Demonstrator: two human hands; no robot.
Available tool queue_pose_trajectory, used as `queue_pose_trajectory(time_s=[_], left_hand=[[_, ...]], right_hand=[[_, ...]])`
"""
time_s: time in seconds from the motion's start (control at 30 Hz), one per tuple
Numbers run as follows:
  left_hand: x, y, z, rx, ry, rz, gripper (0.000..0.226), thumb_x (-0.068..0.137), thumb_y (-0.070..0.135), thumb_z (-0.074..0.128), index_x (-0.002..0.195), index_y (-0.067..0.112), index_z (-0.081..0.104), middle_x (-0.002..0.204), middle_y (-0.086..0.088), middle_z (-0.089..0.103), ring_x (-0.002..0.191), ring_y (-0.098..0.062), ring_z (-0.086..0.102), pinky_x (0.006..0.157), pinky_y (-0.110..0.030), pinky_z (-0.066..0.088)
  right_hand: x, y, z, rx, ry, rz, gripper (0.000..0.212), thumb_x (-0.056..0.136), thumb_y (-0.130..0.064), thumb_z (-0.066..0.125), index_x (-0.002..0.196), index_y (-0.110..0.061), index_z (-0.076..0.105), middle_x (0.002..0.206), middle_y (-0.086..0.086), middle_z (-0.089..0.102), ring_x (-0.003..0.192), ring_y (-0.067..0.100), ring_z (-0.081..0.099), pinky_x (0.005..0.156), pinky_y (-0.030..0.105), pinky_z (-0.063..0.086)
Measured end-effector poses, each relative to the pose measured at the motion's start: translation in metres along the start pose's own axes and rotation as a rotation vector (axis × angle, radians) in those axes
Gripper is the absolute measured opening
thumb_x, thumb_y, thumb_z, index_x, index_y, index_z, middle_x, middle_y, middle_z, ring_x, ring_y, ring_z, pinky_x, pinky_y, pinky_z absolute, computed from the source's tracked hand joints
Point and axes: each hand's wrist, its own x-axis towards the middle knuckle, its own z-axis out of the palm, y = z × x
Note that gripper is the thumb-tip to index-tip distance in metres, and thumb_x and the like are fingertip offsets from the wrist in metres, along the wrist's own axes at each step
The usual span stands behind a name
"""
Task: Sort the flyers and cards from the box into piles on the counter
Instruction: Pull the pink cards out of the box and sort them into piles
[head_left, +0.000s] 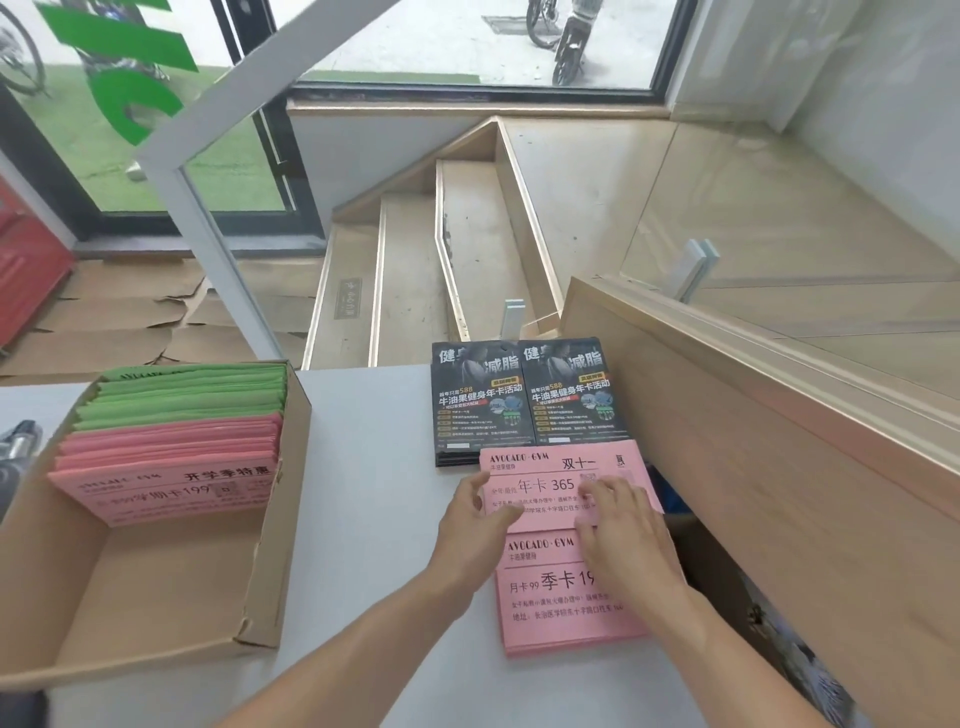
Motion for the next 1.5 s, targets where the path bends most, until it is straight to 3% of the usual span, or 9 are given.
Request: queue_pose_trajectory(time_s=[0.07,0.17,0.33,0.47,0.6,0.77,0.9,1.27,1.5], left_hand=[[-0.007,-0.003,-0.008,0.018,0.044,0.044,0.048,0.095,0.02,0.066,0.138,0.032,0.048,0.145,0.007,0.05,0.138,-0.007,0.042,0.102,-0.027,0.039],[-0.028,0.002,-0.02,0.006,0.108,0.198,0.04,0.095,0.015,0.066,0.126,0.036,0.053,0.132,0.02,0.055,0.135,-0.004,0.045,0.113,-0.027,0.038],[-0.06,0.02,-0.09,-0.062,0.308,0.506,0.033,0.093,0.002,0.065,0.116,0.026,0.065,0.115,0.017,0.07,0.113,0.001,0.062,0.099,-0.019,0.048],[-0.067,0.031,-0.169,-0.027,0.494,0.572,0.024,0.091,0.002,0.068,0.105,0.021,0.07,0.099,0.009,0.075,0.097,-0.002,0.068,0.084,-0.015,0.051],[-0.056,0.016,-0.262,0.357,0.606,0.499,0.028,0.091,0.016,0.072,0.116,0.029,0.067,0.113,0.018,0.069,0.108,-0.002,0.062,0.096,-0.025,0.049],[-0.032,0.004,-0.347,0.925,0.675,0.489,0.041,0.083,0.013,0.078,0.121,0.02,0.065,0.123,0.001,0.066,0.12,-0.019,0.055,0.106,-0.034,0.043],[-0.016,0.0,-0.365,1.031,0.597,0.544,0.039,0.081,0.006,0.075,0.118,0.018,0.068,0.12,0.001,0.068,0.12,-0.021,0.052,0.105,-0.039,0.045],[-0.004,-0.021,-0.369,0.943,0.74,0.691,0.054,0.075,-0.004,0.071,0.124,0.017,0.068,0.097,0.003,0.072,0.098,-0.025,0.061,0.086,-0.045,0.05],[-0.004,-0.024,-0.369,0.848,0.72,0.703,0.056,0.077,-0.007,0.068,0.127,0.018,0.065,0.092,0.005,0.068,0.09,-0.022,0.059,0.084,-0.042,0.051]], right_hand=[[0.002,-0.006,-0.005,-0.021,-0.031,0.012,0.037,0.097,-0.033,0.047,0.134,-0.03,0.044,0.139,-0.007,0.042,0.125,0.014,0.039,0.106,0.036,0.038],[0.005,-0.018,-0.013,0.002,-0.022,0.036,0.043,0.096,-0.032,0.053,0.138,-0.029,0.047,0.137,-0.006,0.047,0.125,0.014,0.041,0.108,0.038,0.037],[-0.001,-0.082,-0.01,0.211,0.071,-0.2,0.035,0.097,-0.032,0.06,0.132,-0.029,0.059,0.132,-0.011,0.058,0.124,0.011,0.047,0.105,0.031,0.038],[-0.013,-0.155,0.005,0.342,0.061,-0.391,0.029,0.095,-0.03,0.065,0.124,-0.036,0.066,0.123,-0.02,0.062,0.12,0.002,0.05,0.097,0.015,0.031],[-0.016,-0.225,0.019,0.349,0.061,-0.599,0.029,0.095,-0.027,0.066,0.123,-0.035,0.067,0.122,-0.022,0.065,0.119,0.001,0.052,0.103,0.021,0.038],[0.001,-0.295,0.031,0.24,0.071,-0.723,0.034,0.092,-0.014,0.06,0.121,-0.028,0.07,0.121,-0.012,0.069,0.113,0.016,0.054,0.1,0.033,0.043],[0.015,-0.328,0.038,0.095,0.075,-0.692,0.05,0.085,-0.003,0.053,0.127,-0.027,0.067,0.128,-0.011,0.066,0.116,0.017,0.051,0.1,0.031,0.041],[0.024,-0.34,0.058,0.043,0.238,-0.722,0.04,0.07,0.005,0.068,0.092,-0.028,0.068,0.092,-0.012,0.067,0.089,0.018,0.061,0.072,0.032,0.045],[0.025,-0.344,0.059,0.052,0.212,-0.771,0.031,0.075,-0.002,0.065,0.098,-0.023,0.059,0.093,-0.009,0.066,0.084,0.02,0.057,0.066,0.036,0.049]])
